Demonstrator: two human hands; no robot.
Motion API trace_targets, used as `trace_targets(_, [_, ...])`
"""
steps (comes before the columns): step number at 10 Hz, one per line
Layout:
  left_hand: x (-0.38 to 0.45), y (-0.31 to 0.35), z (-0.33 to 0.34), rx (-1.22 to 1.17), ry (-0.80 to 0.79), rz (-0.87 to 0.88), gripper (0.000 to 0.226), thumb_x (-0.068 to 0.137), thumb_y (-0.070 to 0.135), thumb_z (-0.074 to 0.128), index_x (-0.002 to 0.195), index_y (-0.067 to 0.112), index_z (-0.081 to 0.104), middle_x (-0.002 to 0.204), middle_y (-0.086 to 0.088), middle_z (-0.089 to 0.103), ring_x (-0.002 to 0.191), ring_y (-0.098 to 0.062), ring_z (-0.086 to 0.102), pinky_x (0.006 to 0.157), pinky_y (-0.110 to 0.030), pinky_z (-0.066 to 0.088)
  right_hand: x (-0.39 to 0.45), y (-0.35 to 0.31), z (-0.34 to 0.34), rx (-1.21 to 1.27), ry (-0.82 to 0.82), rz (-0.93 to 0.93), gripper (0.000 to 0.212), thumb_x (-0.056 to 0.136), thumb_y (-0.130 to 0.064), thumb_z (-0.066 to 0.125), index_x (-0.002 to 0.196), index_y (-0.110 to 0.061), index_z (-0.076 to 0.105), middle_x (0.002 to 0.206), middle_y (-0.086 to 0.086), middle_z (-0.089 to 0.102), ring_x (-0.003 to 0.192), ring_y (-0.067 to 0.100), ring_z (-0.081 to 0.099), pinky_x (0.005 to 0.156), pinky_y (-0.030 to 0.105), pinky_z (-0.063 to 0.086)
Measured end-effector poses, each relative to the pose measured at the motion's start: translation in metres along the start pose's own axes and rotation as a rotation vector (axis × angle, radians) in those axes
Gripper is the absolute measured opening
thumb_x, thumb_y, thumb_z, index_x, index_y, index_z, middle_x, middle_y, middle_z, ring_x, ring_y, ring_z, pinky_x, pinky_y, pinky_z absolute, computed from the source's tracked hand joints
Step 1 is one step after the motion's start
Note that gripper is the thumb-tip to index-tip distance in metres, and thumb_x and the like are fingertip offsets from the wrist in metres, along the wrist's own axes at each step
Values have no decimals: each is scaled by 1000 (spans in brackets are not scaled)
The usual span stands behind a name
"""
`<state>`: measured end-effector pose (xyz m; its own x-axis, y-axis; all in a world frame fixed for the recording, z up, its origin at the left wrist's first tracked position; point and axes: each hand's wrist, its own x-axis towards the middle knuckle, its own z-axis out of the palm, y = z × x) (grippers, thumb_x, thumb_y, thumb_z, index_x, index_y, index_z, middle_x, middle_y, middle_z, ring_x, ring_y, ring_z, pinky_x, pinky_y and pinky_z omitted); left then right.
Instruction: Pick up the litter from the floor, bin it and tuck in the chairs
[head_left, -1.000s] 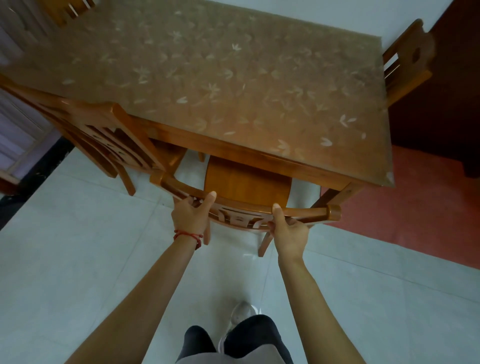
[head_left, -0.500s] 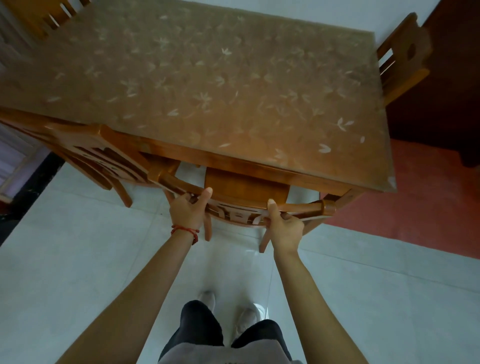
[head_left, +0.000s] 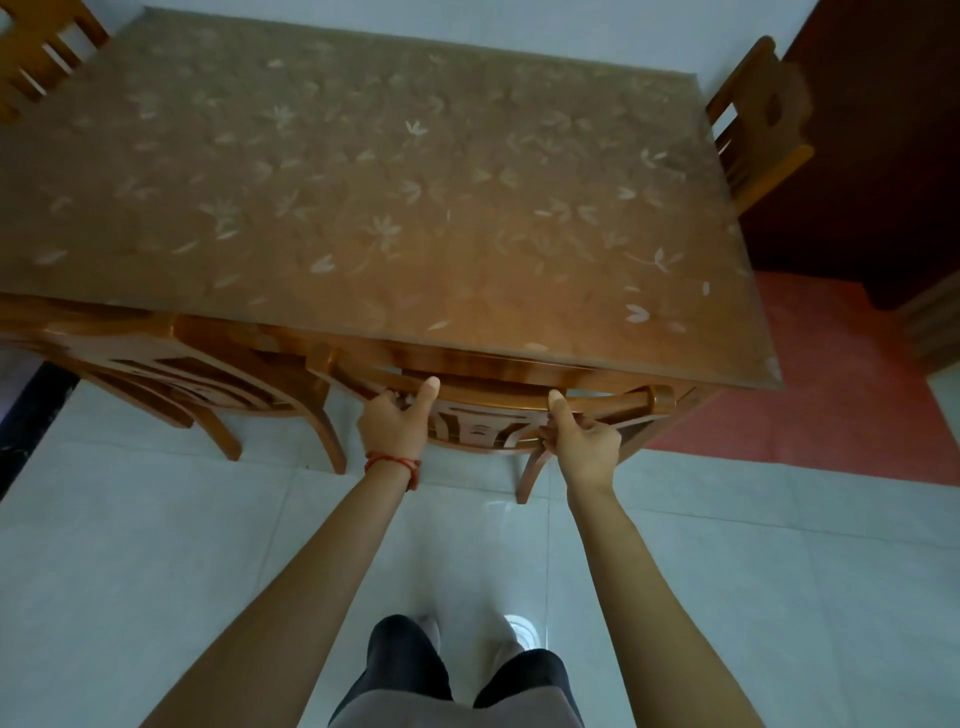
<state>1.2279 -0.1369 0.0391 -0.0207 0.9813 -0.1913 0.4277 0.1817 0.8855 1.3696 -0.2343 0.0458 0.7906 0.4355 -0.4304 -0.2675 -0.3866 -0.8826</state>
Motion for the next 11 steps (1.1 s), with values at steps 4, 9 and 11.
trace_targets(4, [20,11,8,39,5,1,45,80,40,63,50,14,42,57,-4,50,64,-22,50,50,-20,32,18,-9,12,-74,4,-40,31,82,-38,64,57,-20,59,62,-3,66,71,22,70,83,46,56])
trace_targets(9, [16,3,5,93,-177,-139,46,91,33,49,110,-9,55,108,-26,62,103,-39,56,82,-41,44,15,-10,8,-143,-77,-83,27,86,-40,58,68,-20,59,76,3,68,77,20,67,84,38,55])
trace_targets(11, [-10,4,-17,253,-143,77,50,92,33,47,131,2,42,132,-21,50,123,-34,44,100,-40,36,3,-4,-6,-351,-144,-152,38,92,-37,47,98,-2,62,82,13,65,84,26,63,82,39,52])
